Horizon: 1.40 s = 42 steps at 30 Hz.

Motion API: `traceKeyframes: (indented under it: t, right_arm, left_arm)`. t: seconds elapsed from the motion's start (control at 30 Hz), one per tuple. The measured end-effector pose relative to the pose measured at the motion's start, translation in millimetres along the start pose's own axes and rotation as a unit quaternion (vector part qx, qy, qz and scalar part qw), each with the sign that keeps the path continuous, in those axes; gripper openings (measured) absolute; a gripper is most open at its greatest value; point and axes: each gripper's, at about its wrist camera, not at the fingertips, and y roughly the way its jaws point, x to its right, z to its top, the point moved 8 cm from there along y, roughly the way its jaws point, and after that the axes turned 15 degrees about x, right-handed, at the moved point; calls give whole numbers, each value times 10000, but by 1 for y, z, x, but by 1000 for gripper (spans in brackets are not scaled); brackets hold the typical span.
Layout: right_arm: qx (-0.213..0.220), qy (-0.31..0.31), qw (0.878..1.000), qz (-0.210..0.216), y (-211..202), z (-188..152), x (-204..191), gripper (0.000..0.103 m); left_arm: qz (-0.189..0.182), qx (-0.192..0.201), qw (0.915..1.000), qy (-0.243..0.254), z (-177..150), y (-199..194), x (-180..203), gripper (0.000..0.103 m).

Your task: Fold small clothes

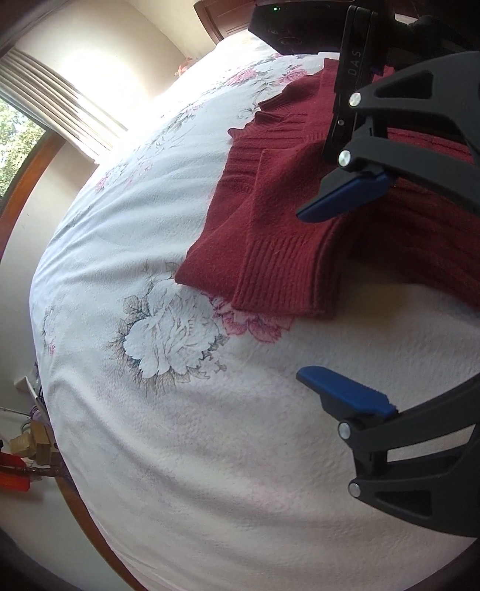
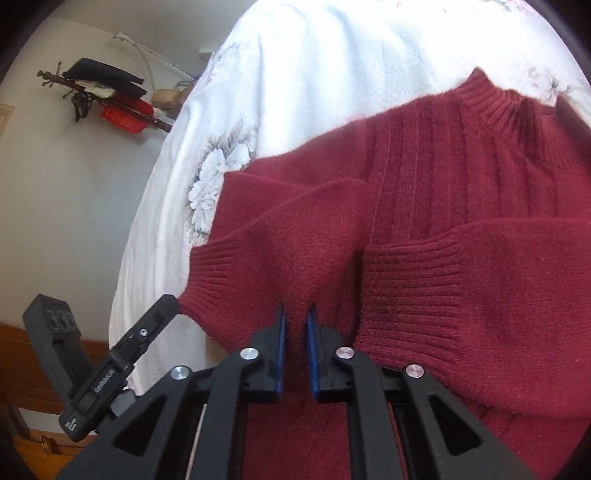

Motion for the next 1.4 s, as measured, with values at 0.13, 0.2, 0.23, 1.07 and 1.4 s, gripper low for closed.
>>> traceKeyframes:
  t: [0.13, 0.2, 0.23, 1.07, 1.4]
  right_arm:
    - [373, -132, 9987, -322, -39, 17, 19, 10]
    - [524, -234, 9962, -653, -55, 23, 35, 10]
    - [566, -226, 9946, -841, -61, 25, 46, 10]
    - [-209, -1965, 9707, -1366, 12, -27, -25, 64]
    - [-14, -1393, 9816, -1307, 4, -18, 9, 16]
  left_arm:
    - [-79, -38, 9999, 128, -5, 3, 13, 79]
    - [-99, -56, 9997, 222, -8, 5, 21, 79]
    - [-84, -85, 9995, 294, -11, 7, 24, 80]
    - [344, -129, 9982, 465, -6, 9, 16, 80]
    - [212, -205, 9989, 377, -12, 15, 19, 80]
